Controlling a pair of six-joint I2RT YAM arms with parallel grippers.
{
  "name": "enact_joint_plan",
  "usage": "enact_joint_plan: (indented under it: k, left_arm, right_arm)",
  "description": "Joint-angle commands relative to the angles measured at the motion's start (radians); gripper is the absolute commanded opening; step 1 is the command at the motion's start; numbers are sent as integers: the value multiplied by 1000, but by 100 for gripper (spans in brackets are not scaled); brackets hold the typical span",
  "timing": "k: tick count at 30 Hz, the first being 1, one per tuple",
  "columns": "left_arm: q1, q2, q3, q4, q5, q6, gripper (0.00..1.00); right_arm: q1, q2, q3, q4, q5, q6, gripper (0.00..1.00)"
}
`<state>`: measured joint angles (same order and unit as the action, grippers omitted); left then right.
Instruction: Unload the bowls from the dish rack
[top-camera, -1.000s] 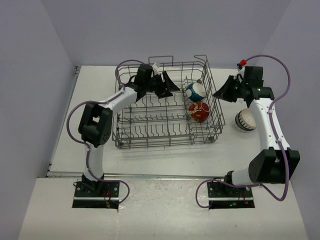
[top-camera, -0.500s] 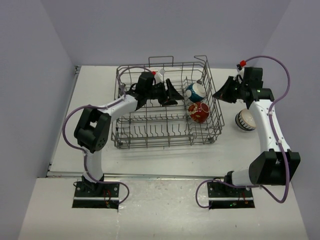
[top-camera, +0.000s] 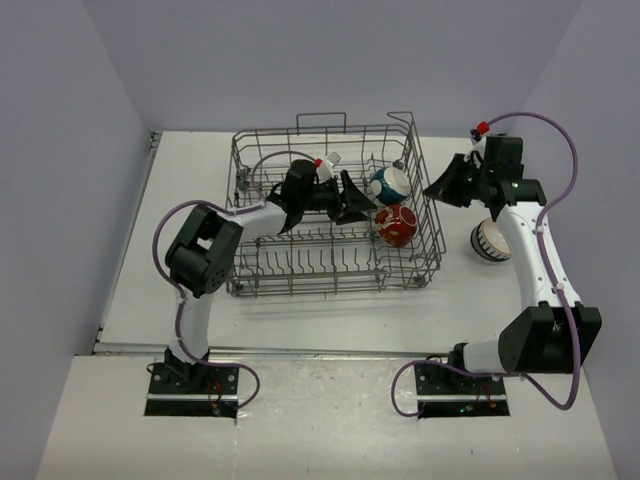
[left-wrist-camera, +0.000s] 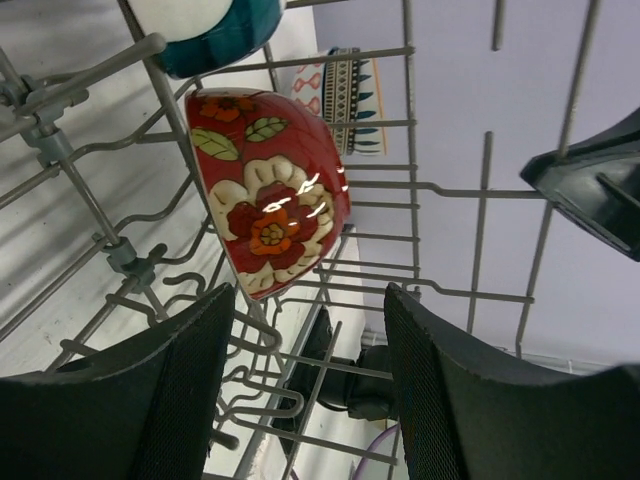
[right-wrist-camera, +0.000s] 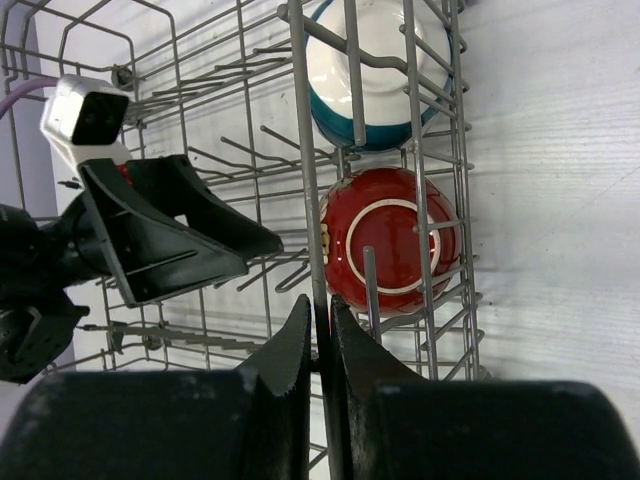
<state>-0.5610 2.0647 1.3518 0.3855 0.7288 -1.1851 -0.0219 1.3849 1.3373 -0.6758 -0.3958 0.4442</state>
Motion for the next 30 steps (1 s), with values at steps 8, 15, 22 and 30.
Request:
enact_joint_plan:
  k: [8, 15, 22, 30]
  left_arm:
    - [-34, 38, 36, 15, -29, 61, 63]
    - [-40, 69, 55, 30, -29, 53, 63]
    - [-46, 109, 72, 101, -22, 6, 63]
    - [-53, 147, 122, 199, -6, -71, 62]
  right_arm:
    - [45, 6, -56, -107, -54, 11, 0]
    - [45, 3, -66, -105, -54, 8, 0]
    - [46, 6, -52, -110, -58, 10, 0]
    - [48, 11, -56, -110, -60, 5, 0]
